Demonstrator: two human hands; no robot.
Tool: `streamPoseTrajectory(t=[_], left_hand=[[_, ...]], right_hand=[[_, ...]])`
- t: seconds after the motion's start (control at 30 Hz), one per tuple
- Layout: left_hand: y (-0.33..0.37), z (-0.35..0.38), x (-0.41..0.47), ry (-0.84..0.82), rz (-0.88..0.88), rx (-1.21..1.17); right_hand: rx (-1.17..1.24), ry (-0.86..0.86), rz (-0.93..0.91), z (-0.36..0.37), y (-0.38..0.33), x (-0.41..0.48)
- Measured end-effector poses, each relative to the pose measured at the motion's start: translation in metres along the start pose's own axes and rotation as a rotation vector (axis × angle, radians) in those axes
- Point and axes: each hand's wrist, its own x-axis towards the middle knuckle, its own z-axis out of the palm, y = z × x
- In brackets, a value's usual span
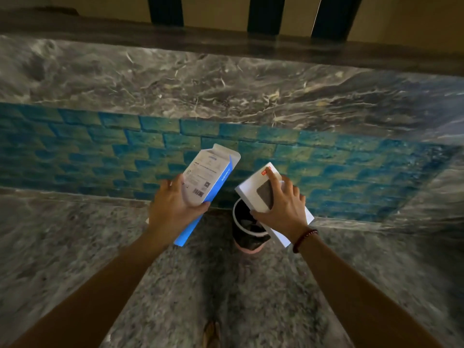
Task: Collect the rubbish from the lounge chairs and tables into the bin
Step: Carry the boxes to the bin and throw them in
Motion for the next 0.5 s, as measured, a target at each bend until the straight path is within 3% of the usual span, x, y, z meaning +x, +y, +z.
streamPoseTrajectory(t=[0.23,0.5], left_hand=[[0.029,0.099,0.163,-0.124,-0.037,-0.033],[0.013,0.260,0.243,-0.252,-0.180,0.014]], right_hand=[[0.037,-0.020,0.172,0.045,0.085,0.140],[0.114,-0.264,0.224,0.183,0.190,0.224]])
